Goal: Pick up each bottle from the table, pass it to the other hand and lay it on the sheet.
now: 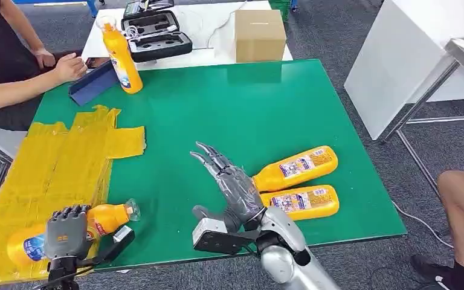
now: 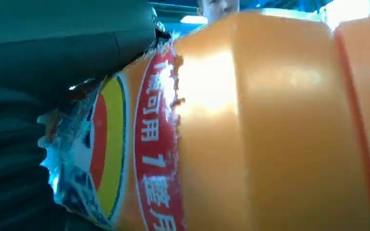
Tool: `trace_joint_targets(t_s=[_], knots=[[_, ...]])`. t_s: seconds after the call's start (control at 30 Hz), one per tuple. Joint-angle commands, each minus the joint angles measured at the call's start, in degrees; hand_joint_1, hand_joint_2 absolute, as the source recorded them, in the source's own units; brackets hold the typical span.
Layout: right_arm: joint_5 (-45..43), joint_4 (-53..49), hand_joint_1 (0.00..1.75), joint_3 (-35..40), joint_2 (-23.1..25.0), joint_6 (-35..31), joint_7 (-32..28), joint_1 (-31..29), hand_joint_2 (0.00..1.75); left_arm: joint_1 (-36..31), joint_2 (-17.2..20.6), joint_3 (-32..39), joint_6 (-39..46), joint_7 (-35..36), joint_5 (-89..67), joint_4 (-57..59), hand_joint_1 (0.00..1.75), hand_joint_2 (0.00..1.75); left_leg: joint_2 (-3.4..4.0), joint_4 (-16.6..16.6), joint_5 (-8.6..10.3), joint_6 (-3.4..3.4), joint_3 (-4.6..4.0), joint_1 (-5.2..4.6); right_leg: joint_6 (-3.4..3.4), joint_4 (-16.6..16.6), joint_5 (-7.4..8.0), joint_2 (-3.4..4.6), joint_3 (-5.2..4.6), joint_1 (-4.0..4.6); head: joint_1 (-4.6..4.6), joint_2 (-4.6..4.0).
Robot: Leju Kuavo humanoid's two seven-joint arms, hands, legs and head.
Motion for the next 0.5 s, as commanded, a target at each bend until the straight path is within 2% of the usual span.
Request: trace_joint_targets(t_s=[0.03,0.23,0.27,0.5], knots=[[0.93,-2.15,0.0,-0.79,-4.43,-1.1,-0.45,1.96,0.0,-0.59,3.58,-5.45,-3.0,-1.91,-0.98,10.89,0.0,1.75,0.08,-0.09,-0.07,-0.05,0.36,0.03,-0.08,-0.11,-0.04,-0.01,0.34,0.05,-0.02,0.0],[1.01,-1.53,0.0,-1.32,-4.31,-1.12,-0.5,1.93,0.0,-1.52,3.33,-5.53,-3.76,-2.35,-0.98,11.57,0.0,1.75,0.13,-0.15,-0.07,-0.1,0.58,0.03,-0.09,-0.08,0.0,0.05,0.52,0.03,0.0,0.0],[1.21,-1.46,0.0,-1.44,-4.2,-1.06,-0.64,1.98,0.0,-1.5,3.05,-4.85,-3.34,-3.3,-0.98,11.26,0.0,0.0,0.11,-0.15,-0.06,-0.08,0.59,0.01,-0.08,-0.07,0.0,0.05,0.52,0.01,0.0,0.0],[1.35,-1.48,0.0,-1.46,-4.2,-1.04,-0.74,2.05,0.0,-1.55,3.05,-4.56,-2.89,-3.75,-0.98,11.04,0.0,0.0,-0.1,-0.1,-0.09,-0.09,0.73,0.04,-0.2,-0.03,-0.08,-0.15,0.37,0.04,-0.02,0.0]])
